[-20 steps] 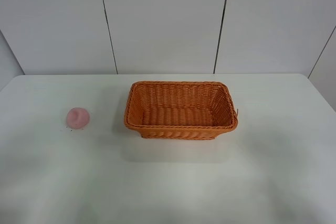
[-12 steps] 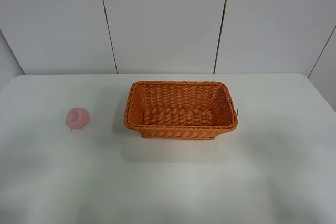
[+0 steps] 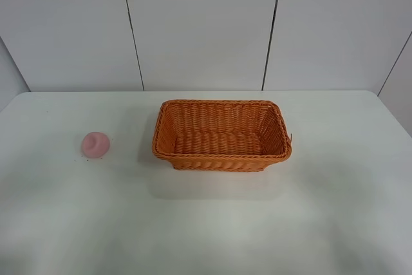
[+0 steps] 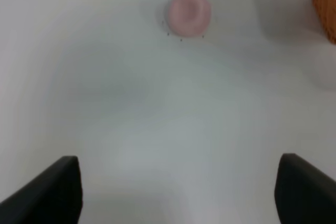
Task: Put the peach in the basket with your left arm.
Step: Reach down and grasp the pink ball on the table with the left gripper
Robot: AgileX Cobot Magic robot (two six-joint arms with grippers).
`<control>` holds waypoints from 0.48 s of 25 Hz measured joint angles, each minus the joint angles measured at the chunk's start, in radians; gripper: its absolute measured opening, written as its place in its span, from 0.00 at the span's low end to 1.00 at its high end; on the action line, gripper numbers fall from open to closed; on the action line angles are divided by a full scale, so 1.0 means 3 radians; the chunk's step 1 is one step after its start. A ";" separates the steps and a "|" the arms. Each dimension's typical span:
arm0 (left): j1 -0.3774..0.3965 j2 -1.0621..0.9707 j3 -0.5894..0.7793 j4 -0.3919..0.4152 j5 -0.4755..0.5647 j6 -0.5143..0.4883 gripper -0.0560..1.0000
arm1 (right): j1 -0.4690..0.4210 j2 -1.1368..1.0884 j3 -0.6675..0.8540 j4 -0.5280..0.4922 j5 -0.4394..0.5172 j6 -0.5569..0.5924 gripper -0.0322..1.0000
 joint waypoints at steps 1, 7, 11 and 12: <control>0.0000 0.0207 -0.0061 0.0000 -0.0033 0.0000 0.86 | 0.0000 0.0000 0.0000 0.0000 0.0000 0.0000 0.70; 0.0000 0.1582 -0.0524 0.0000 -0.0241 0.0000 0.86 | 0.0000 0.0000 0.0000 0.0000 0.0000 0.0000 0.70; 0.0000 0.2601 -0.0941 0.0000 -0.0432 0.0000 0.86 | 0.0000 0.0000 0.0000 0.0000 0.0000 0.0000 0.70; 0.0000 0.2830 -0.1044 0.0000 -0.0494 0.0000 0.86 | 0.0000 0.0000 0.0000 0.0000 0.0000 0.0000 0.70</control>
